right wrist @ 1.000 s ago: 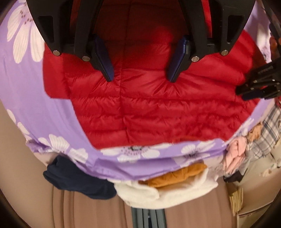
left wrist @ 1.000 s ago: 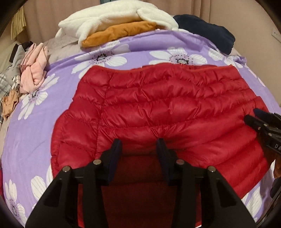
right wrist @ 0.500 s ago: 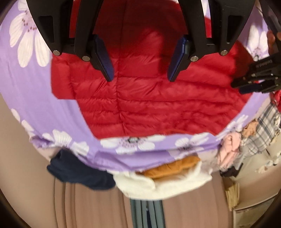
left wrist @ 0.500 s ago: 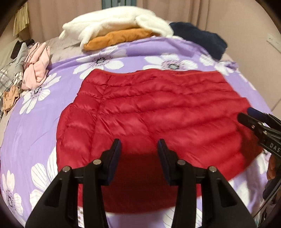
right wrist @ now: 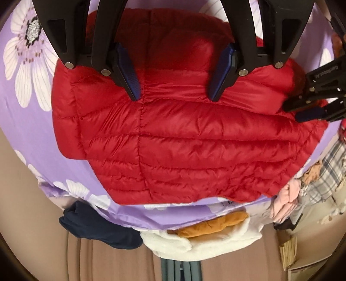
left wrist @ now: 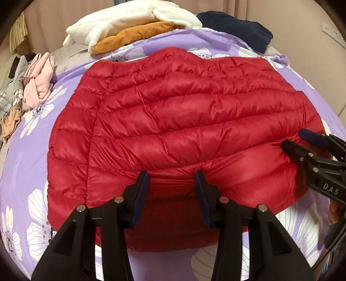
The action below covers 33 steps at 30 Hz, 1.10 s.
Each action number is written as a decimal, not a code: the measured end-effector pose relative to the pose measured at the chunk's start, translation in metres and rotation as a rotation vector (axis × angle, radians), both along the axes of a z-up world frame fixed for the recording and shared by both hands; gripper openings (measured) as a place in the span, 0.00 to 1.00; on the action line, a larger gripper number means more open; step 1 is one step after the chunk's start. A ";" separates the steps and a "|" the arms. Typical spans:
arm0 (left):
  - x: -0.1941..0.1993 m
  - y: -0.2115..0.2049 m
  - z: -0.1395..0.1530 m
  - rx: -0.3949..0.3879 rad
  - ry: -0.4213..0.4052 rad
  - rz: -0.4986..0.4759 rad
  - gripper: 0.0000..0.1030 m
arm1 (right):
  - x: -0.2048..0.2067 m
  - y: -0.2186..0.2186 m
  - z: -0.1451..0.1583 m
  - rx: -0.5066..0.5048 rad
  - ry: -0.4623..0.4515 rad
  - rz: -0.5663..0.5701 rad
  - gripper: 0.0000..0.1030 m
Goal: Fold large clothes
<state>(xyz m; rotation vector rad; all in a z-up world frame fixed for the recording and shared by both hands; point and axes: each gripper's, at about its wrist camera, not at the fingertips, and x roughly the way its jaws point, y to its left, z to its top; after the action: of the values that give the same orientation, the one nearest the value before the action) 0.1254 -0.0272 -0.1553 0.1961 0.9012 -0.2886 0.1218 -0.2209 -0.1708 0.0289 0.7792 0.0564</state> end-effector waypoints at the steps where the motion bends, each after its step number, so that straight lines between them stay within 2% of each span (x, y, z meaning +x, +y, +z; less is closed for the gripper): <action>1: 0.002 0.001 0.000 -0.008 0.009 -0.001 0.43 | 0.001 0.001 -0.002 -0.011 0.003 -0.002 0.64; 4: 0.004 0.010 0.005 -0.061 0.044 0.017 0.46 | 0.004 0.002 0.000 -0.015 0.018 -0.004 0.64; 7: -0.005 0.034 0.020 -0.165 0.067 0.074 0.52 | -0.005 -0.002 0.012 0.014 0.014 -0.017 0.64; 11: -0.026 0.076 0.037 -0.292 0.042 0.152 0.65 | -0.027 -0.008 0.029 0.059 -0.040 -0.027 0.64; 14: -0.040 0.118 0.041 -0.387 0.019 0.255 0.78 | -0.037 -0.013 0.038 0.090 -0.070 -0.031 0.64; 16: -0.042 0.143 0.035 -0.463 0.039 0.318 0.80 | -0.039 -0.015 0.041 0.133 -0.078 -0.023 0.64; 19: -0.037 0.170 0.012 -0.582 0.133 0.393 0.80 | -0.039 -0.010 0.043 0.187 -0.078 -0.004 0.64; 23: -0.027 0.182 -0.019 -0.802 0.271 0.405 0.80 | -0.035 0.006 0.043 0.202 -0.075 0.033 0.64; 25: -0.022 0.183 -0.032 -0.862 0.316 0.415 0.80 | -0.031 0.015 0.043 0.205 -0.071 0.053 0.64; 28: -0.017 0.183 -0.041 -0.950 0.351 0.415 0.81 | -0.024 0.025 0.044 0.209 -0.070 0.083 0.64; 33: -0.005 0.175 -0.042 -1.053 0.338 0.431 0.93 | -0.010 0.039 0.045 0.206 -0.069 0.119 0.64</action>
<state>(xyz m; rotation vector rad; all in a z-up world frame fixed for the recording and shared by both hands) 0.1200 0.1480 -0.1973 -1.0335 0.9884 -0.3628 0.1121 -0.1816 -0.1259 0.1753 0.7033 0.2496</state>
